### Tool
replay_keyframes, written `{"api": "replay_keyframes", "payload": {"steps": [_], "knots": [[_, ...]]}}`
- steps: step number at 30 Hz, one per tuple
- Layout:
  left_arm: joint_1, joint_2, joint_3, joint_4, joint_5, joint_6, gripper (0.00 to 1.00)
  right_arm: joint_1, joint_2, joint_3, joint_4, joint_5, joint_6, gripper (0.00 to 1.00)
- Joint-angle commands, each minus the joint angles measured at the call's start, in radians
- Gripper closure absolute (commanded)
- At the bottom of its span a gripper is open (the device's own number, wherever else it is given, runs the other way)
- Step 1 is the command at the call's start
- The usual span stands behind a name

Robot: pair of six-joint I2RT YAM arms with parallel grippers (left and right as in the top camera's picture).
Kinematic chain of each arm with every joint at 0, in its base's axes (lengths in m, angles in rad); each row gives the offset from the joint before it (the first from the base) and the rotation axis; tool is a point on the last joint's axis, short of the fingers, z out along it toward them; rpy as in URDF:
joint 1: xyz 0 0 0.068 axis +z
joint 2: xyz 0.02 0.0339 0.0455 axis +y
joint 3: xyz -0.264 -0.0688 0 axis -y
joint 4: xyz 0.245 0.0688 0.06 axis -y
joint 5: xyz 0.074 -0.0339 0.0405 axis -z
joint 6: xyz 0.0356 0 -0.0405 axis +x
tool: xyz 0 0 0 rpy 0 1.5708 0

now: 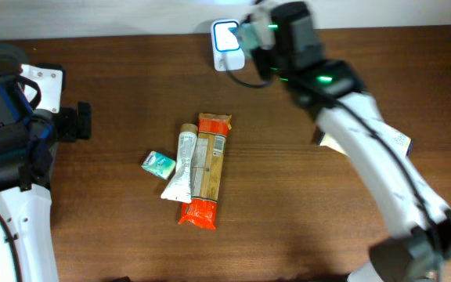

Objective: Scan the item barcode
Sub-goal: 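Place the wipes pack on the snack bag at right and release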

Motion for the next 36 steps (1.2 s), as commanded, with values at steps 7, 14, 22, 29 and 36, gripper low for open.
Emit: {"api": "replay_keyframes", "payload": {"steps": [7,14,22,29,36], "knots": [[0.004,0.001,0.004,0.002,0.01,0.015,0.01,-0.373,0.003,-0.071,-0.411,-0.36,0.27,0.96],[0.004,0.001,0.004,0.002,0.01,0.015,0.01,-0.499,0.104,-0.247,-0.397,-0.386,0.27,0.96],[0.004,0.001,0.004,0.002,0.01,0.015,0.01,-0.669,0.116,-0.268,-0.338,-0.408,0.282,0.96],[0.004,0.001,0.004,0.002,0.01,0.015,0.01,-0.794,0.116,-0.268,-0.283,-0.389,0.3,0.64],[0.003,0.001,0.004,0.002,0.01,0.015,0.01,-0.783,0.116,-0.201,-0.315,-0.433,0.293,0.32]]}}
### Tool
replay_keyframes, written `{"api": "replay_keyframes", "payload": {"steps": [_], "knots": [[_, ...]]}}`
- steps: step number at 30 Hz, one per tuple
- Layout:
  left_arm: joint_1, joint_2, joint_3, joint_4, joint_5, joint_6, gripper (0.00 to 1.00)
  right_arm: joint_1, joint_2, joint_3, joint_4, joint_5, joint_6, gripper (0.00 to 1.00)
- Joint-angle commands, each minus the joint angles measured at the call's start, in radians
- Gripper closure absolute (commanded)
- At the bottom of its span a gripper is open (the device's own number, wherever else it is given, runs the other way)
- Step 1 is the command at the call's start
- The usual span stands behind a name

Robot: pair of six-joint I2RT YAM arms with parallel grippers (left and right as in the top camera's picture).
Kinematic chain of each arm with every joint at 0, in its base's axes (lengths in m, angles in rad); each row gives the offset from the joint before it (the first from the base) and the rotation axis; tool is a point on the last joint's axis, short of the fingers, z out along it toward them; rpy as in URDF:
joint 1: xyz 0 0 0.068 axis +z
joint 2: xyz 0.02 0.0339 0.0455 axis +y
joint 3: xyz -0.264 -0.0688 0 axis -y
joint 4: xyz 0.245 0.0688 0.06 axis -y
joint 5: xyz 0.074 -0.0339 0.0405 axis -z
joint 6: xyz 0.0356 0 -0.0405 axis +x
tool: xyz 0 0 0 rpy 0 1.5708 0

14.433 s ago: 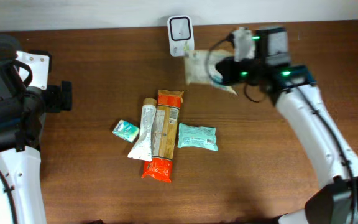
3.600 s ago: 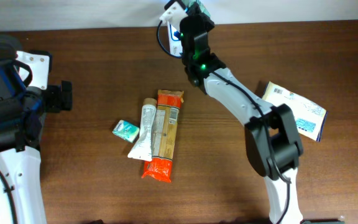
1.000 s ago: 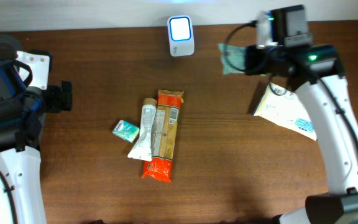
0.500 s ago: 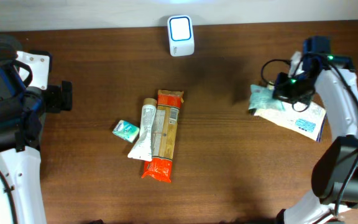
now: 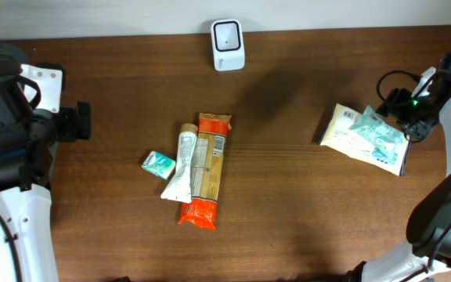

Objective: Scan the item barcode
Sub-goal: 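Place the wipes pack on the snack bag at right and release, then reach the right gripper to the red-orange package in the pile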

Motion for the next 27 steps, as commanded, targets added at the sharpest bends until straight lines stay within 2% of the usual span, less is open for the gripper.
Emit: {"api": "replay_keyframes", "payload": {"steps": [1,5,6,7,12,14,19,23,27], "knots": [[0.003,0.001,0.004,0.002,0.01,0.015,0.01,0.037,-0.002,0.101,-0.061,-0.069,-0.011,0.34],[0.003,0.001,0.004,0.002,0.01,0.015,0.01,0.225,-0.002,0.169,-0.128,-0.111,-0.049,0.36],[0.003,0.001,0.004,0.002,0.01,0.015,0.01,0.298,-0.002,0.161,-0.122,-0.114,-0.04,0.36],[0.004,0.001,0.004,0.002,0.01,0.015,0.01,0.356,-0.002,0.156,-0.121,-0.114,-0.013,0.3],[0.003,0.001,0.004,0.002,0.01,0.015,0.01,0.608,0.028,0.103,-0.089,-0.169,0.053,0.32],[0.003,0.001,0.004,0.002,0.01,0.015,0.01,0.716,0.063,0.037,-0.018,-0.196,0.12,0.34],[0.003,0.001,0.004,0.002,0.01,0.015,0.01,0.871,0.127,-0.09,0.143,-0.226,0.253,0.38],[0.003,0.001,0.004,0.002,0.01,0.015,0.01,0.938,0.145,-0.177,0.263,-0.229,0.339,0.39],[0.003,0.001,0.004,0.002,0.01,0.015,0.01,0.979,0.145,-0.302,0.453,-0.235,0.475,0.5]]}}
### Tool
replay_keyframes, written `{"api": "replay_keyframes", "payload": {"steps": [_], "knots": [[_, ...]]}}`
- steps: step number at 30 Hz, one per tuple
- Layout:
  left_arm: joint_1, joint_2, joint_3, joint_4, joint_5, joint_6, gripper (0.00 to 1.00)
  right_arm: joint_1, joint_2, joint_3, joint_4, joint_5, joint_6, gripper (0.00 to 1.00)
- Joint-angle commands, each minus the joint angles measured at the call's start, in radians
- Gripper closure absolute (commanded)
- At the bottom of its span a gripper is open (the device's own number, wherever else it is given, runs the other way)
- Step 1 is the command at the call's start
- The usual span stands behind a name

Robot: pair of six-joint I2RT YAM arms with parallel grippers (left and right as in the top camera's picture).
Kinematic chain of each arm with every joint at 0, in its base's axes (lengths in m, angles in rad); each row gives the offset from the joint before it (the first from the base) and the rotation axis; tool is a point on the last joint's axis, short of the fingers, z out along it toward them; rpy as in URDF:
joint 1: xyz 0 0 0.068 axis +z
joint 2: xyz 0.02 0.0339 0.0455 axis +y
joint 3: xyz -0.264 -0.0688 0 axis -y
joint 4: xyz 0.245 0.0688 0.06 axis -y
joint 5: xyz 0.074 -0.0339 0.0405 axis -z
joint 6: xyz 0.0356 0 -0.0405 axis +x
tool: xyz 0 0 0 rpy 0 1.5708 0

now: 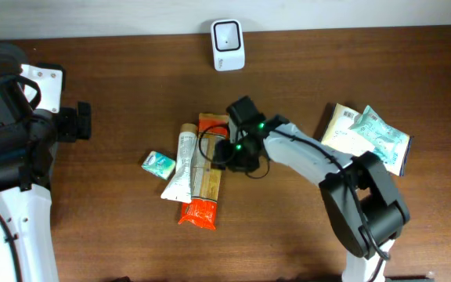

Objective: Scan the item barcode
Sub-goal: 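Reach the right gripper to the red-orange package in the pile, then grasp the red-orange spaghetti package with the right gripper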

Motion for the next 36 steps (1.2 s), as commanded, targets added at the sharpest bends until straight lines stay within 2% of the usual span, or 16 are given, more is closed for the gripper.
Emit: {"api": "replay_keyframes", "payload": {"steps": [1,5,6,8,10,12,16,19,22,24,27,30,31,33,34,36], "knots": [[0.003,0.001,0.004,0.002,0.01,0.015,0.01,0.029,0.006,-0.075,0.084,-0.006,0.115,0.53],[0.004,0.001,0.004,0.002,0.01,0.015,0.01,0.055,0.009,-0.119,0.196,-0.003,0.142,0.55],[0.003,0.001,0.004,0.002,0.01,0.015,0.01,0.062,0.01,-0.119,0.2,0.006,0.142,0.62],[0.003,0.001,0.004,0.002,0.01,0.015,0.01,0.068,0.01,-0.119,0.2,0.017,0.142,0.85],[0.003,0.001,0.004,0.002,0.01,0.015,0.01,0.068,0.009,-0.119,0.2,0.008,0.142,0.96],[0.003,0.001,0.004,0.002,0.01,0.015,0.01,0.068,0.007,-0.119,0.2,-0.007,0.137,0.96],[0.003,0.001,0.004,0.002,0.01,0.015,0.01,0.045,-0.061,-0.106,0.153,-0.038,0.026,0.96],[0.003,0.001,0.004,0.002,0.01,0.015,0.01,0.014,-0.149,-0.033,-0.026,-0.027,-0.124,0.96],[0.003,0.001,0.004,0.002,0.01,0.015,0.01,0.009,-0.171,0.175,-0.4,0.209,-0.275,0.96],[0.003,0.001,0.004,0.002,0.01,0.015,0.01,0.021,-0.171,0.278,-0.552,0.419,-0.286,0.96],[0.004,0.001,0.004,0.002,0.01,0.015,0.01,0.042,-0.158,0.297,-0.611,0.618,-0.281,0.96],[0.003,0.001,0.004,0.002,0.01,0.015,0.01,0.045,-0.09,0.297,-0.624,0.648,-0.278,0.96],[0.004,0.001,0.004,0.002,0.01,0.015,0.01,0.036,-0.072,0.297,-0.625,0.648,-0.278,0.92],[0.004,0.001,0.004,0.002,0.01,0.015,0.01,-0.017,-0.069,0.297,-0.626,0.584,-0.285,0.63],[0.004,0.001,0.004,0.002,0.01,0.015,0.01,-0.051,-0.069,0.297,-0.63,0.527,-0.313,0.57],[0.003,0.001,0.004,0.002,0.01,0.015,0.01,-0.156,-0.069,0.281,-0.637,0.298,-0.469,0.35]]}}
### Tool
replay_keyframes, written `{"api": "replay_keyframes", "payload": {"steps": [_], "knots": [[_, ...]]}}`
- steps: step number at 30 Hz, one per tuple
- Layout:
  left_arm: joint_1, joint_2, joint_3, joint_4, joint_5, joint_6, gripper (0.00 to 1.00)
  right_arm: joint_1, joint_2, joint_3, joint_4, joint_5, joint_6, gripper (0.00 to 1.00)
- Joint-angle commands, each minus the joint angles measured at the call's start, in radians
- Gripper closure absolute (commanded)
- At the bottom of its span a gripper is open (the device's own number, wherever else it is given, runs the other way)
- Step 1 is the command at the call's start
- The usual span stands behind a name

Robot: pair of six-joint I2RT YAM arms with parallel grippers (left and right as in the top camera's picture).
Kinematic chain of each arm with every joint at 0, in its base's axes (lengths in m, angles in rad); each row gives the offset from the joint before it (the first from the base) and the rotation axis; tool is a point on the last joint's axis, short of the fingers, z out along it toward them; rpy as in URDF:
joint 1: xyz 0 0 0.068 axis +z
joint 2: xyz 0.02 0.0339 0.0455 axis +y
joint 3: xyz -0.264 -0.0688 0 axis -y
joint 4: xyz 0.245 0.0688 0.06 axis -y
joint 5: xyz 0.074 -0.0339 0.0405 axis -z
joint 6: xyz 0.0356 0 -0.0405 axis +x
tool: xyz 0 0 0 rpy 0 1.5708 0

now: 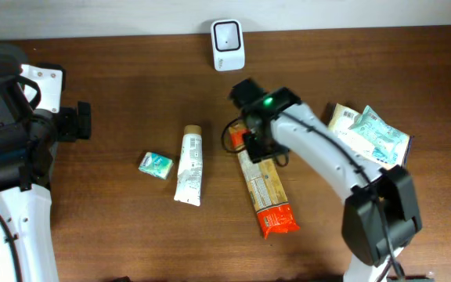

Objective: Scan the item barcode
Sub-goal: 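Grasp the red-orange spaghetti package with the right gripper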

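The long orange snack packet (268,192) with a beige label lies slanted right of the table's middle, its orange lower end pointing to the front right. My right gripper (249,142) sits over its upper end and appears shut on it. The white barcode scanner (228,45) stands at the far edge, beyond the gripper. My left gripper (80,121) rests at the far left, away from all items; its fingers cannot be made out.
A white tube (189,166) lies left of the packet, with a small teal packet (156,164) further left. A beige pouch (349,133) with a teal packet (378,135) on top of it lies at the right.
The orange packet has left the tube's side and now lies further right, turned slantwise, with my right gripper at its upper end. The tube has shifted slightly. The left arm is unchanged.
My right arm was first up by the scanner, then at the far right beside the beige pouch and teal packet lying there. Then it reached the orange packet next to the tube. Now the packet has been drawn away to the right.
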Motion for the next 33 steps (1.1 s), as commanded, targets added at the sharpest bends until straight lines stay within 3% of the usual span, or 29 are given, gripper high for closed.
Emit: {"api": "replay_keyframes", "payload": {"steps": [1,6,17,19,22,27,31,33], "knots": [[0.003,0.001,0.004,0.002,0.01,0.015,0.01,-0.172,-0.002,-0.035,-0.008,-0.352,-0.253,0.33],[0.003,0.001,0.004,0.002,0.01,0.015,0.01,-0.338,0.008,-0.216,0.028,-0.665,-0.513,0.3],[0.003,0.001,0.004,0.002,0.01,0.015,0.01,-0.375,0.008,-0.554,0.4,-0.765,-0.531,0.31],[0.004,0.001,0.004,0.002,0.01,0.015,0.01,-0.375,0.008,-0.585,0.455,-0.802,-0.522,0.38],[0.003,0.001,0.004,0.002,0.01,0.015,0.01,-0.375,0.009,-0.61,0.503,-0.803,-0.483,0.55],[0.003,0.001,0.004,0.002,0.01,0.015,0.01,-0.375,0.009,-0.607,0.507,-0.809,-0.483,0.96],[0.003,0.001,0.004,0.002,0.01,0.015,0.01,-0.392,-0.01,-0.508,0.427,-0.831,-0.45,0.96],[0.003,0.001,0.004,0.002,0.01,0.015,0.01,-0.384,-0.049,-0.394,0.315,-0.727,-0.41,0.96]]}}
